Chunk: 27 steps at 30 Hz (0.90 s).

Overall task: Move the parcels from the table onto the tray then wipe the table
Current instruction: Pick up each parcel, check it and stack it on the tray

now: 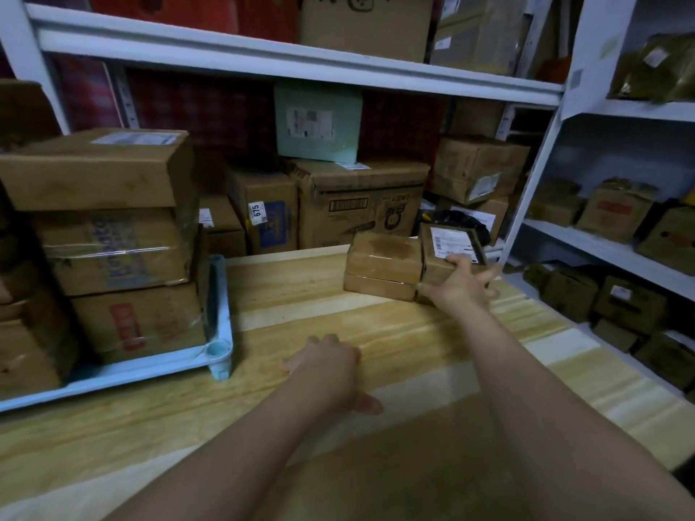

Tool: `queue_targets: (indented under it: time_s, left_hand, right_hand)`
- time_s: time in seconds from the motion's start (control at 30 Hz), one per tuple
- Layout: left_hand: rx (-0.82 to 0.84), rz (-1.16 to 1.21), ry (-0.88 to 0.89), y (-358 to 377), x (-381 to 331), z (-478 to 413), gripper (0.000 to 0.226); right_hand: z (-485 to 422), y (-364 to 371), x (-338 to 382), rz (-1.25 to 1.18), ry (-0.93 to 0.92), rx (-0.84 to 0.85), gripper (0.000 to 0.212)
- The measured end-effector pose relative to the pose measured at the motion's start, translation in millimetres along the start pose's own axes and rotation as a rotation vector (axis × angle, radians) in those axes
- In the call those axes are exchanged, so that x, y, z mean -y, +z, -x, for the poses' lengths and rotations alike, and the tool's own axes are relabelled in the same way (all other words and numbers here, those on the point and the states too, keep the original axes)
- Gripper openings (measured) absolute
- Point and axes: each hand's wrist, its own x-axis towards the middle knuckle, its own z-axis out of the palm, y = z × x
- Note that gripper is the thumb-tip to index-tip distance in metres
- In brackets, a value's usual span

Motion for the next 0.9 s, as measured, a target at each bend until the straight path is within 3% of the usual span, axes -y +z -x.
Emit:
queue_targets:
  time_s: [0.23, 0.53, 0.73, 0.83, 0.9]
  left_hand:
    - [-0.021, 0.000, 0.006, 1.1, 0.0, 4.2, 0.093]
    - [-0.084, 0.071, 0.012, 5.0, 2.1, 16.5, 0.090]
    - [-0.297, 0.366, -0.025, 28.5, 10.9, 42.8, 0.096]
    - [-0.404, 0.745, -0.065, 25.7, 16.8, 57.1, 0.083]
    - [-0.499, 0.863, -0.066, 17.7, 17.4, 65.1, 0.072]
  right_hand:
    - [10.6, 1.9, 5.9, -0.075, -0.029, -0.154, 0.050]
    - [56.7, -24.3, -32.8, -0.143, -0.286, 0.015, 0.040]
    - [110.4, -43.5, -59.0, -0.269, -0.400, 0.136, 0.036]
    - [135.1, -49.5, -70.3, -0.386, -0.434, 0.127, 0.037]
    - [147.9, -51.8, -75.5, -0.540, -0.388, 0.167, 0.035]
